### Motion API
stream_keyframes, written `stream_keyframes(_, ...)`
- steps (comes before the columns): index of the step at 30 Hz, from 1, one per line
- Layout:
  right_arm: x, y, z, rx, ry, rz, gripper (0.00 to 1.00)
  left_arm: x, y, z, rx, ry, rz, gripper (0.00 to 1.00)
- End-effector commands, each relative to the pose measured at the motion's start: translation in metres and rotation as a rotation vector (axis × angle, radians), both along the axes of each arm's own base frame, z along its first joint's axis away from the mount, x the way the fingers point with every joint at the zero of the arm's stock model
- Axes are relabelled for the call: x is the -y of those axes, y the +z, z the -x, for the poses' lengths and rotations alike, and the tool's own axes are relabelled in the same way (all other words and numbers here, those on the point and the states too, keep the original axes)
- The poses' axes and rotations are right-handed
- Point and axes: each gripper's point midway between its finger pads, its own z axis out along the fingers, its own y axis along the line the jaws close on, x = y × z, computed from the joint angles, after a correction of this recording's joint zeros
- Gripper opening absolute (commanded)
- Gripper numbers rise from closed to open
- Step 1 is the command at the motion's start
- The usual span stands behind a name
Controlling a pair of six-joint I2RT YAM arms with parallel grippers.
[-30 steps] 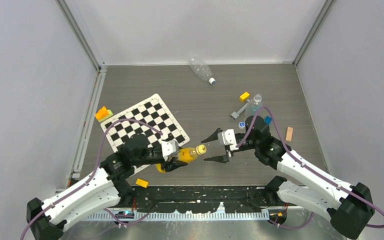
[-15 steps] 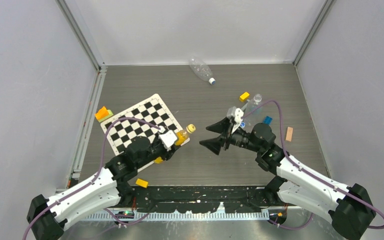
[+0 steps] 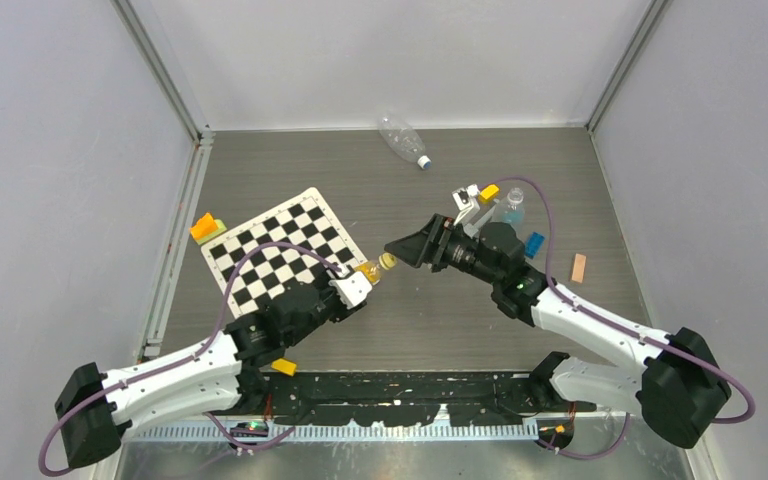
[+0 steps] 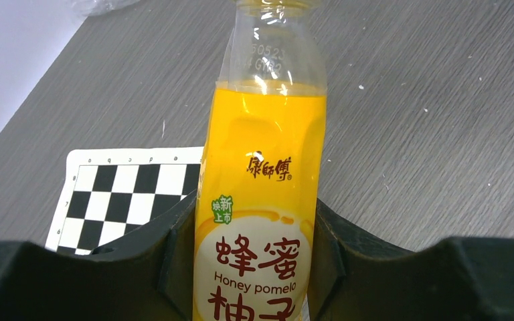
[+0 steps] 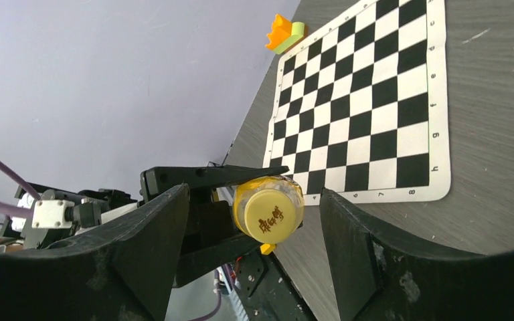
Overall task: Unscrew the bottle caps
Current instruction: Unscrew the bottle cap from the plastic bottle.
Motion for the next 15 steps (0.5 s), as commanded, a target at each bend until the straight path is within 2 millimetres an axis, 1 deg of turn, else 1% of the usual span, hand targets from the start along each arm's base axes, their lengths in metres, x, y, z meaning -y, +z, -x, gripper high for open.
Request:
stream_keyframes(1,-0.008,0.023,-0.003,-0.02,0.013,-0.075,0.76,0.004,0.022,-0.009,0.076,0.029,0.042,0.0)
stream_keyframes(5,-0.009,0.015,-0.005,-0.038,0.012,-0.049,0.73,0.006,0.024,-0.008,0.079,0.019,0.054,0.0)
stream_keyframes(8,-0.011,0.012,-0.006,-0.044,0.018,-0.04,0.66,0.007,0.025,-0.006,0.078,0.012,0.059,0.0)
stream_keyframes(15,-0.02,0.01,-0.003,-0.052,0.07,-0.048,0.58,0.009,0.025,-0.006,0.075,0.003,0.063,0.0)
